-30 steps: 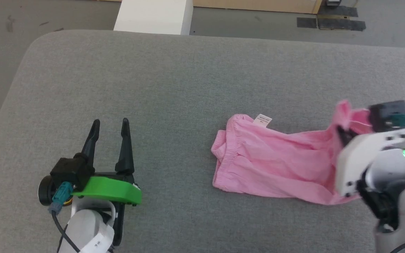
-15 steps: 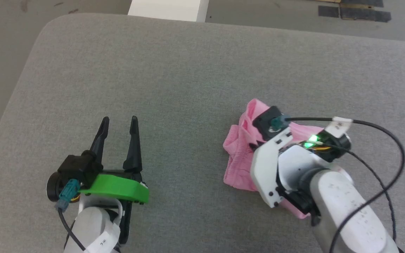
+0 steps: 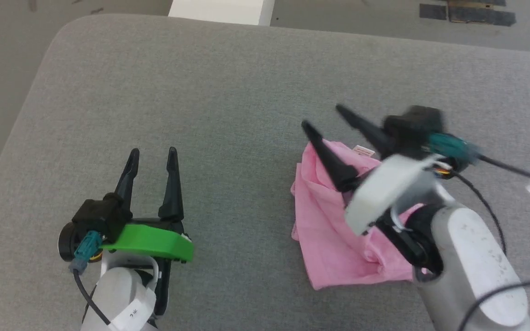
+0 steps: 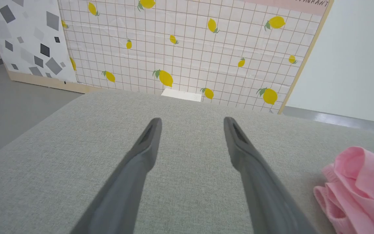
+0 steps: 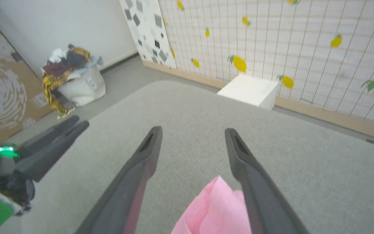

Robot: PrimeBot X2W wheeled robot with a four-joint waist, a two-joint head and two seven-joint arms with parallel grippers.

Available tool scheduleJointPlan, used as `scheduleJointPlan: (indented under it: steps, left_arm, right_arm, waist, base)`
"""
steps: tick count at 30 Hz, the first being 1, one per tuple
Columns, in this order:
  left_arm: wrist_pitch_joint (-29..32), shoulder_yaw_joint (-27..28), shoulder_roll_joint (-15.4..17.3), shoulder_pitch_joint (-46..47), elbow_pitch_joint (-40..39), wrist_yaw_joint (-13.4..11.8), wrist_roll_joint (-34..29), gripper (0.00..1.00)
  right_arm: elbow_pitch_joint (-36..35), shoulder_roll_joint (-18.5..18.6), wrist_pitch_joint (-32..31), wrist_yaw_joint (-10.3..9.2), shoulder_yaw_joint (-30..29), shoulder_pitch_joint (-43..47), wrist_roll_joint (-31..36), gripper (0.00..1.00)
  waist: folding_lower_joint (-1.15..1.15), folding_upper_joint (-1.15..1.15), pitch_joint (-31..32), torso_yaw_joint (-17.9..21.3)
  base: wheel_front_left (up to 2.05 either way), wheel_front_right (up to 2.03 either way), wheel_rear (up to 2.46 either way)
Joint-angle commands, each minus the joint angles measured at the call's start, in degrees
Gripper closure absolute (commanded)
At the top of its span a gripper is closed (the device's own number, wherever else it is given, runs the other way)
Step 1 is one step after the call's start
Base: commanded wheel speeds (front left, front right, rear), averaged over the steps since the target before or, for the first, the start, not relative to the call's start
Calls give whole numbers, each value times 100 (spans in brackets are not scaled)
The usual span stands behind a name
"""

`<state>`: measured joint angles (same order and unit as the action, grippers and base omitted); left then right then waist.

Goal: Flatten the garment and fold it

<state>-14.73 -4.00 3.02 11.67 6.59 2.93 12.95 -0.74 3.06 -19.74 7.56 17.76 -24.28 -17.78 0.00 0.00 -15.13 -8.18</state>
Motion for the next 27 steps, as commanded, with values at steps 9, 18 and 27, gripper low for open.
scheduleJointPlan:
  steps: [9,18,27]
  left_arm:
    - [-27,139,-14,-89,-51,35,-106,0]
    - [-27,145,-14,-108,-66,69,-145,0]
    - [-27,56,-14,-77,-44,74,-105,0]
  right_arm:
    - [-517,-17,1858,-8,-1275,1304,323,0]
    - [-98,-17,1134,-8,-1956,1983,-317,0]
    - [393,-18,-633,-8,-1886,1910,-1393,0]
  waist:
    - [0,0,211,372]
    - [0,0,226,488]
    - [0,0,123,377]
  base:
    - [0,0,0]
    - [0,0,0]
    - [0,0,0]
